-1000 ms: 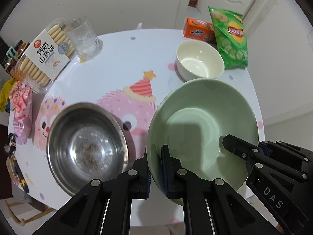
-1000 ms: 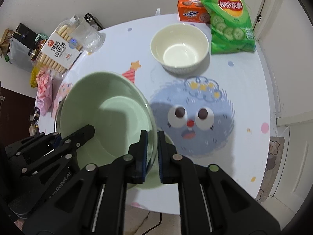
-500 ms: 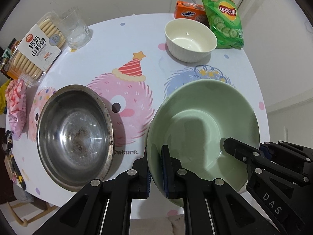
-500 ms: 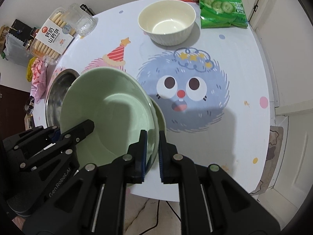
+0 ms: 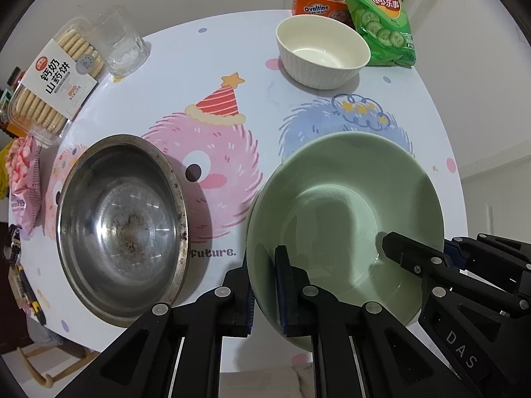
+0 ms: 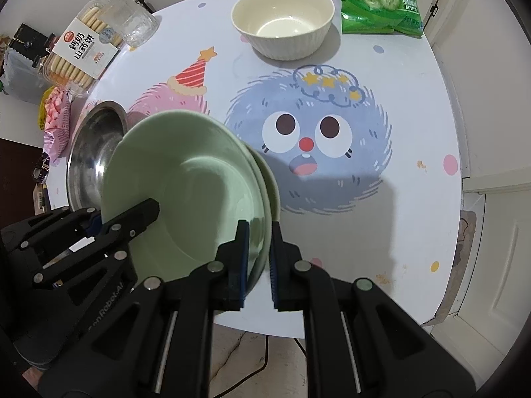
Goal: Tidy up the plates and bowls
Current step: 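Lift the green bowl and carry it onto the other green bowls, then lower the green bowl onto the green stack and open both tools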
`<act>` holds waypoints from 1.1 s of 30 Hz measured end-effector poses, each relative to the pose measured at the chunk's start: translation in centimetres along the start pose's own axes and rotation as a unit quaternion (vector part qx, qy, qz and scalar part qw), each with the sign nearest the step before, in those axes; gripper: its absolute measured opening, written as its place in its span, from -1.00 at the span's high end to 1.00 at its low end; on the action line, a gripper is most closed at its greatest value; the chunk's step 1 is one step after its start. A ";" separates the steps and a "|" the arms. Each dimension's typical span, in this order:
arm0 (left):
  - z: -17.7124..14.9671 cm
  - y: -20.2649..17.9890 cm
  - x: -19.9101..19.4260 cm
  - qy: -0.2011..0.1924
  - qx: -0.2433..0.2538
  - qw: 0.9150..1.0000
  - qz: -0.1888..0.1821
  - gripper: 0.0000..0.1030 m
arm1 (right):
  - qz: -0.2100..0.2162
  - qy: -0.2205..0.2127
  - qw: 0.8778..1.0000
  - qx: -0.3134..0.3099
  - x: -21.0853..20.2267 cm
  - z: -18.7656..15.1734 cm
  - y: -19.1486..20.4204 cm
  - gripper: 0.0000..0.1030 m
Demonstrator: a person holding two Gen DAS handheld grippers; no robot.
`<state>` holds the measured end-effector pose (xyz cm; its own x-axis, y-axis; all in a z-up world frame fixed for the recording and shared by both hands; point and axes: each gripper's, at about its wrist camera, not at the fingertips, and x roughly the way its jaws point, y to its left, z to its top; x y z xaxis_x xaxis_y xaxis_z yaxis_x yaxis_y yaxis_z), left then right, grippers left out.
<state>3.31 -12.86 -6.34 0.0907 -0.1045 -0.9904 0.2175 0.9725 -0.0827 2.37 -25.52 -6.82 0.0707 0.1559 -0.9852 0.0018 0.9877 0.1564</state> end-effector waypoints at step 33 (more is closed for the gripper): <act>-0.3 0.0 1.2 -0.007 0.039 0.999 0.026 0.72 | -0.025 0.012 1.000 -0.009 0.9 0.0 1.0 0.73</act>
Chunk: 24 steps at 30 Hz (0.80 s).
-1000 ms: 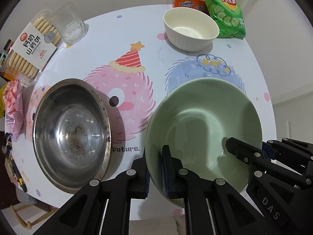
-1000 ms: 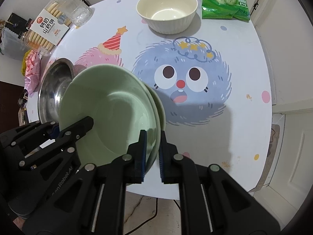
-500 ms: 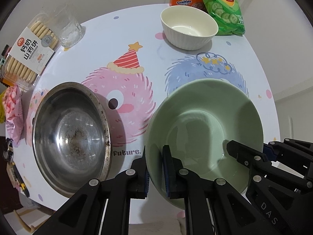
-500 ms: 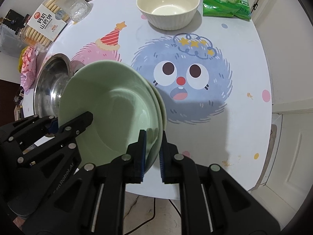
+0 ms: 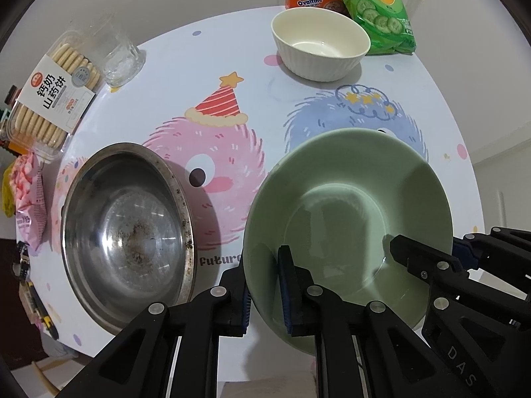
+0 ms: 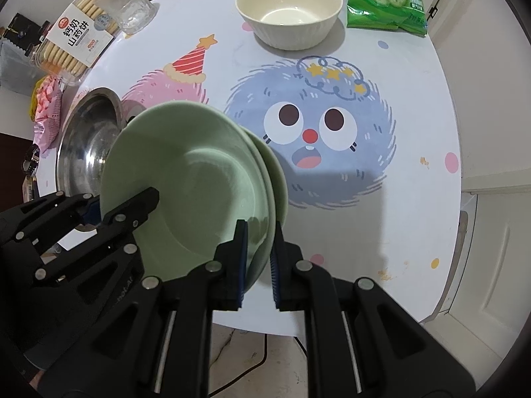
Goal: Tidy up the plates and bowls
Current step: 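Lower the green bowl onto the green stack and open both tools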
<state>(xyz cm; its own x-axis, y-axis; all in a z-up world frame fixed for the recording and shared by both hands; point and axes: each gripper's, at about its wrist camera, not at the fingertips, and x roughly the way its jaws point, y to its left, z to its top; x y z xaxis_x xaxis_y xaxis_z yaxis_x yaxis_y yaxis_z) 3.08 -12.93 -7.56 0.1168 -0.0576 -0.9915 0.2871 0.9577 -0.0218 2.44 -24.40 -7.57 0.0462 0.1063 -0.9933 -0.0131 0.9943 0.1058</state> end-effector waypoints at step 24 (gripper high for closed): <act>0.2 1.7 -1.0 -0.017 -0.033 0.999 -0.007 -0.37 | 0.024 -0.031 0.998 0.047 -1.9 0.1 -1.9 0.20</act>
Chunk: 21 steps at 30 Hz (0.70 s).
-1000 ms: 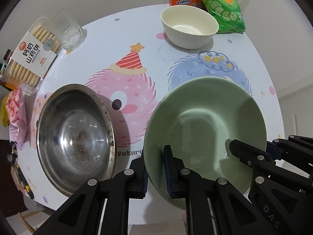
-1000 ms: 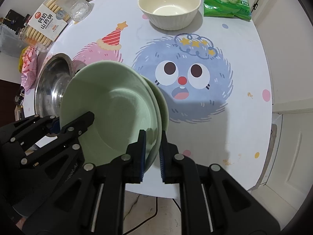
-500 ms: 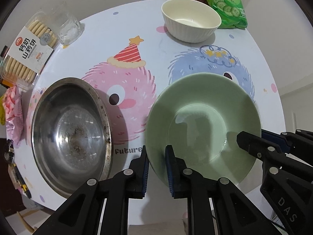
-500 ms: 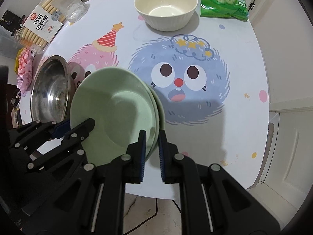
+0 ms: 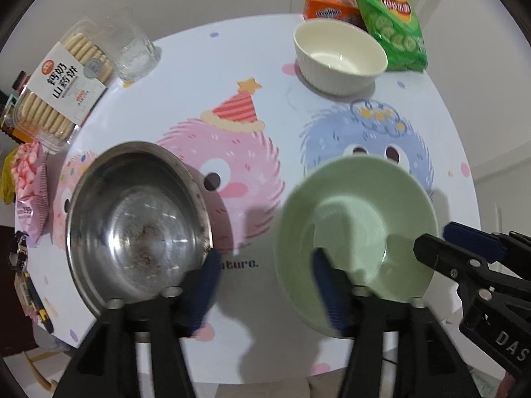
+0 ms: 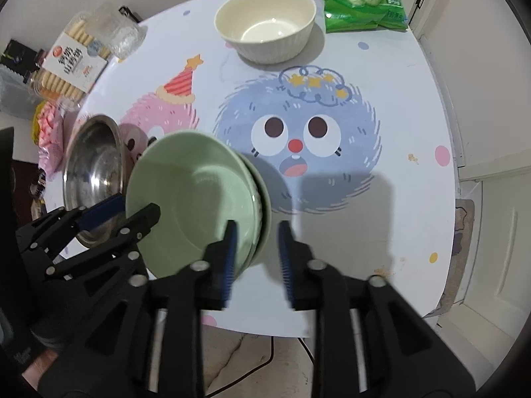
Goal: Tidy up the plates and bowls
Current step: 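Lower the green bowl onto the green stack and open both tools, then move both open tools toward the cream ribbed bowl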
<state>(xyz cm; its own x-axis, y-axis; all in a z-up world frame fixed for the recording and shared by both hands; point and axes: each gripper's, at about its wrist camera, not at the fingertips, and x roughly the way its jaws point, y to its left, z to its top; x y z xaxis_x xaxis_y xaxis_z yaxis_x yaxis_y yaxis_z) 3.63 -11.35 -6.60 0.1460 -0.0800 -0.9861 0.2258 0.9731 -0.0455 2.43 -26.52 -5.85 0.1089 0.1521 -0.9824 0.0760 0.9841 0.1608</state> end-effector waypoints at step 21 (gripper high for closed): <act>6.1 1.7 -1.4 -0.040 -0.032 0.998 -0.047 -1.00 | 0.029 -0.077 0.993 0.084 -3.5 4.6 -5.0 -0.99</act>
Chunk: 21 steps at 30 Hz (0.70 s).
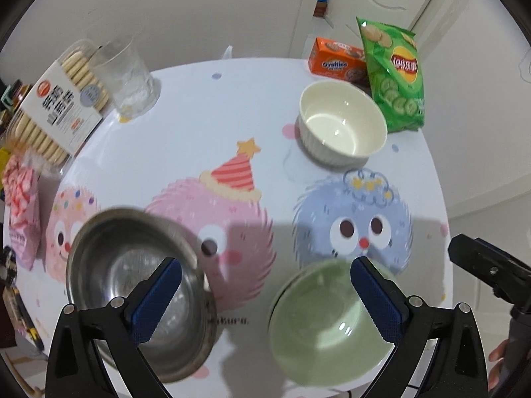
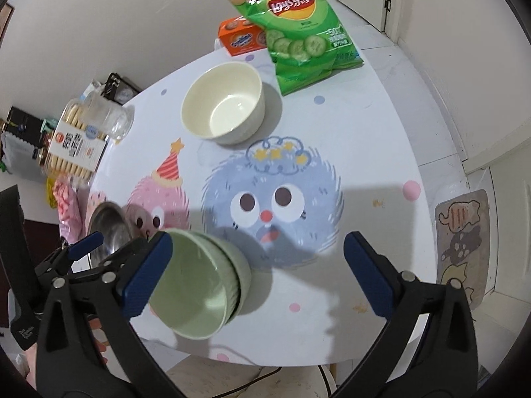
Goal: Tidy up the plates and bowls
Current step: 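Move both open tools toward the cream ribbed bowl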
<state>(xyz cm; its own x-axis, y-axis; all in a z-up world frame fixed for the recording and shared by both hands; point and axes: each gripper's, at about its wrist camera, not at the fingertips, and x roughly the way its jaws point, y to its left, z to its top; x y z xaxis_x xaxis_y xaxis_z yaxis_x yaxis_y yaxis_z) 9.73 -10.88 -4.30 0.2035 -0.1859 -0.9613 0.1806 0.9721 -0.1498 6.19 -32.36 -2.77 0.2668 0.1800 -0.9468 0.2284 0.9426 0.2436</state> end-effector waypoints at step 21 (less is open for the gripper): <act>10.7 -0.5 5.8 0.032 0.021 0.999 -0.010 -1.00 | -0.015 0.012 0.999 0.050 5.2 8.7 -0.5 -0.99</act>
<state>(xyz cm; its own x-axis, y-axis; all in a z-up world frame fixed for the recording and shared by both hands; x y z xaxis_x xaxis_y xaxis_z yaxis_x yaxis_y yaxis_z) 21.14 -14.02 -7.34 0.1374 -0.1943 -0.9713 0.2239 0.9613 -0.1606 15.62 -34.31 -6.01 0.2370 0.1592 -0.9584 0.3280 0.9155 0.2331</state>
